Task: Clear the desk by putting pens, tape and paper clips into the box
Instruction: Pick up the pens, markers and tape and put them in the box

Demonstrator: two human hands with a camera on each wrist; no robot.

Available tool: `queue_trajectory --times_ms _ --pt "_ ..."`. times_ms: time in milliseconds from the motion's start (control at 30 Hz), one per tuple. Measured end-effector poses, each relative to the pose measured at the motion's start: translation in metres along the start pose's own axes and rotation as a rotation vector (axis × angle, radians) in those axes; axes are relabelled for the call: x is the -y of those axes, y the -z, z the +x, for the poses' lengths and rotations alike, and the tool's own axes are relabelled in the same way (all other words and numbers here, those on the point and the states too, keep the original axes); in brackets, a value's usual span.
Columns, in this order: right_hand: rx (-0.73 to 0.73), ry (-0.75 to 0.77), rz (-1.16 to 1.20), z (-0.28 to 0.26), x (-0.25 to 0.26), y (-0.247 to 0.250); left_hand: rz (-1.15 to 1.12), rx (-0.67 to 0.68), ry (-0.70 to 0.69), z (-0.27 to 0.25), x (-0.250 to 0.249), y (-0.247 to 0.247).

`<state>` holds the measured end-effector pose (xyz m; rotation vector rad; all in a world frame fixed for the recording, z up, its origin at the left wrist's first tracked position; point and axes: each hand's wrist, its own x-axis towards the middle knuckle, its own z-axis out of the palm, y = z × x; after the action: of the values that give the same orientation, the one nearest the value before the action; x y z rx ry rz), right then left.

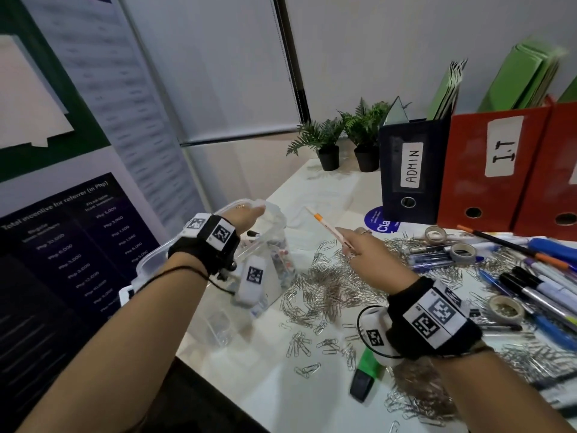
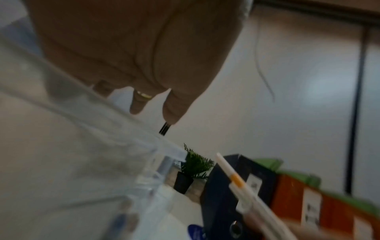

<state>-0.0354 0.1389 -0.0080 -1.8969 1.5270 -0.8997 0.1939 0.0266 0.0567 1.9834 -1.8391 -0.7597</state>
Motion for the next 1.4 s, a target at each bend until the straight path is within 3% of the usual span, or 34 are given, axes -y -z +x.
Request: queue_trajectory --times_ms 133,200,300,400,500,667,800,933,1067,1233,1400 --pt "-0.074 0.007 -0.011 0.000 0.008 -0.011 0.604 -0.049 -0.044 -0.041 0.017 -0.001" --pt "-0.103 0.033 0.020 0.004 0.022 -0.014 0.702 -0.052 0.021 -0.069 0.027 -0.005" --pt "-0.136 0.097 0.031 0.018 0.058 -0.016 0.660 -0.118 0.049 -0.081 0.041 -0.012" --pt "-0.162 0.134 -0.146 0.046 0.099 -0.019 0.659 -0.211 0.025 -0.070 0.045 -0.016" --pt "-0.156 0.174 -0.341 0.072 0.136 -0.029 0.530 -0.213 -0.036 -0.068 0.049 -0.018" --pt "-0.062 0.099 -0.494 0.096 0.162 -0.047 0.427 -0.213 -0.013 -0.073 0.046 -0.014" --pt "-0.122 0.079 -0.540 0.102 0.157 -0.044 0.399 -0.203 -0.016 -0.069 0.050 -0.016" --pt "-0.207 0.176 -0.447 0.112 0.144 -0.044 0.426 -0.167 -0.009 -0.066 0.048 -0.016" --pt "-0.152 0.227 -0.428 0.114 0.135 -0.059 0.415 -0.192 -0.022 -0.064 0.050 -0.018" --pt "0.065 0.179 -0.405 0.120 0.109 -0.082 0.389 -0.251 -0.106 -0.063 0.054 -0.021" --pt "-0.104 0.256 -0.223 0.103 0.097 -0.068 0.310 -0.306 -0.169 -0.071 0.052 -0.021"
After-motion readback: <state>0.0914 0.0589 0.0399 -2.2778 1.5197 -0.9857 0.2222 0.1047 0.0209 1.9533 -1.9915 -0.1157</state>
